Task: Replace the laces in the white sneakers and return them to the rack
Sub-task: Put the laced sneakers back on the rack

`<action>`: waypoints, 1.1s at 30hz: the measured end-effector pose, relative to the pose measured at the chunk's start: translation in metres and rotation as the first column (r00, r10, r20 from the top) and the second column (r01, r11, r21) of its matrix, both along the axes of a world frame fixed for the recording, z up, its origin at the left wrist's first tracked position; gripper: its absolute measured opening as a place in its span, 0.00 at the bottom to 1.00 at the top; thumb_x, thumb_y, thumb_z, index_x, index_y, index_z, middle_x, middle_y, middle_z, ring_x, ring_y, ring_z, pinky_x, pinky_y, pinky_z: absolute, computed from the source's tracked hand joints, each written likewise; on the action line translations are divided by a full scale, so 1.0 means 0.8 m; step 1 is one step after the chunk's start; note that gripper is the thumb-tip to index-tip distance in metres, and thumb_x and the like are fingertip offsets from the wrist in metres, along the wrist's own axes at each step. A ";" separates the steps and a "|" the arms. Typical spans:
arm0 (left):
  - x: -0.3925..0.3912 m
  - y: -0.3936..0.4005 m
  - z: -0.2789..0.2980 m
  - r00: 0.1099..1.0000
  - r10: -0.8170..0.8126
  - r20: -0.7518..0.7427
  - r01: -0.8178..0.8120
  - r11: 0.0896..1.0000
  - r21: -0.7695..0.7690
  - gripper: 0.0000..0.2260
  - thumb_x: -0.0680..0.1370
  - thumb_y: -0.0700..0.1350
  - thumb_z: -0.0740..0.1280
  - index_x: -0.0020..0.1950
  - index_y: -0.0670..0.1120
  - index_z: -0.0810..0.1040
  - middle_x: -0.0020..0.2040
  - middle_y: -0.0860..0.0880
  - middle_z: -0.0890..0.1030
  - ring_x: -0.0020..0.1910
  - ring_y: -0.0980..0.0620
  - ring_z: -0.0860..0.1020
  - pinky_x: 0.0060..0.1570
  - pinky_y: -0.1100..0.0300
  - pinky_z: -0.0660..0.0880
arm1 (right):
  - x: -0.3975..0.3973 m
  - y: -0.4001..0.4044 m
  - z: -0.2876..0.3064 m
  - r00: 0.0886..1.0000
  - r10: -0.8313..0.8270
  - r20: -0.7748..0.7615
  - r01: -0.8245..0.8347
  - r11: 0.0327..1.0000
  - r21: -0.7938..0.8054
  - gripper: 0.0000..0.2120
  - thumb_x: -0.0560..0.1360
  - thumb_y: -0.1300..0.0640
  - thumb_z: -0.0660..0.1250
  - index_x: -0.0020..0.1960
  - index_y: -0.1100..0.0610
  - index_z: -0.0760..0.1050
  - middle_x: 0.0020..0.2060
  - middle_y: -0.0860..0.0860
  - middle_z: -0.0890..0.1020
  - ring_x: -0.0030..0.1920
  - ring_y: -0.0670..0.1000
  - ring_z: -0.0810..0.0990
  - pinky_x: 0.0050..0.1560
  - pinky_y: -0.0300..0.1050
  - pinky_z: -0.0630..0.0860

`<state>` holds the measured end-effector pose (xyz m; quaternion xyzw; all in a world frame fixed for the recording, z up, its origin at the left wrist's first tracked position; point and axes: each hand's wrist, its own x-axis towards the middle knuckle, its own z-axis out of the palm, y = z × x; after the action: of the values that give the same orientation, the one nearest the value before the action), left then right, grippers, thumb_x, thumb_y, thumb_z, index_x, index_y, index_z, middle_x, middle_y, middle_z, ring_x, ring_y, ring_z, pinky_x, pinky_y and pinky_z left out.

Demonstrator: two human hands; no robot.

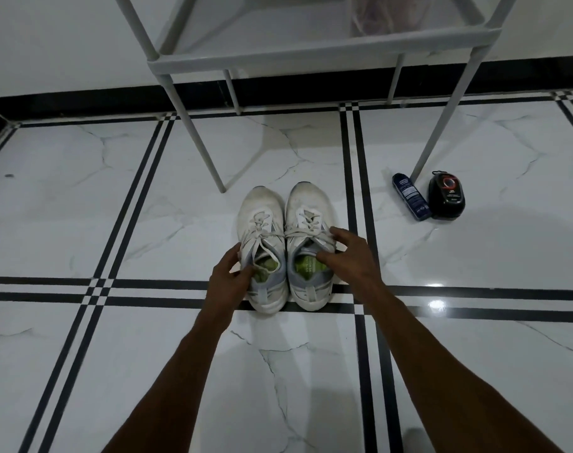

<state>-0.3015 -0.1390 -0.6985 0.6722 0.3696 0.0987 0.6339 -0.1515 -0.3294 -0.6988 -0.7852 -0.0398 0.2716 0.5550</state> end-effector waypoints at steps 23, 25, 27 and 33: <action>-0.058 -0.011 0.512 0.998 -0.014 0.054 0.012 0.999 0.032 0.19 0.82 0.45 0.65 0.73 0.59 0.73 0.66 0.53 0.81 0.63 0.45 0.80 0.59 0.37 0.78 | -0.055 -0.009 0.514 1.000 -0.013 0.021 0.012 0.999 0.051 0.33 0.67 0.57 0.79 0.71 0.49 0.73 0.65 0.47 0.78 0.59 0.48 0.80 0.60 0.48 0.80; -0.064 -0.008 0.565 0.998 -0.009 0.068 0.006 0.999 0.040 0.19 0.83 0.43 0.64 0.73 0.58 0.73 0.66 0.54 0.81 0.62 0.48 0.80 0.60 0.40 0.79 | -0.061 -0.006 0.569 0.999 -0.023 0.025 0.021 0.998 0.056 0.33 0.68 0.58 0.78 0.71 0.49 0.73 0.64 0.47 0.78 0.59 0.47 0.80 0.60 0.47 0.80; -0.068 -0.003 0.617 0.995 -0.003 0.103 -0.003 0.998 0.066 0.20 0.83 0.41 0.64 0.73 0.56 0.74 0.65 0.55 0.81 0.62 0.51 0.80 0.61 0.45 0.79 | -0.066 -0.001 0.624 0.999 -0.018 0.040 0.015 0.997 0.073 0.33 0.69 0.59 0.78 0.71 0.50 0.73 0.63 0.46 0.78 0.59 0.47 0.80 0.60 0.47 0.80; -0.059 0.027 0.747 0.988 -0.048 0.144 0.025 0.987 0.156 0.21 0.80 0.48 0.66 0.74 0.57 0.73 0.67 0.56 0.80 0.64 0.53 0.79 0.62 0.49 0.79 | -0.066 0.018 0.765 0.996 -0.061 0.069 0.055 0.994 0.092 0.34 0.67 0.55 0.79 0.71 0.49 0.73 0.65 0.47 0.79 0.57 0.48 0.81 0.59 0.52 0.81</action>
<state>-0.3487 -0.1177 -0.1010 0.7165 0.3008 0.1647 0.6074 -0.2045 -0.3148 -0.0867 -0.7696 -0.0491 0.2247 0.5956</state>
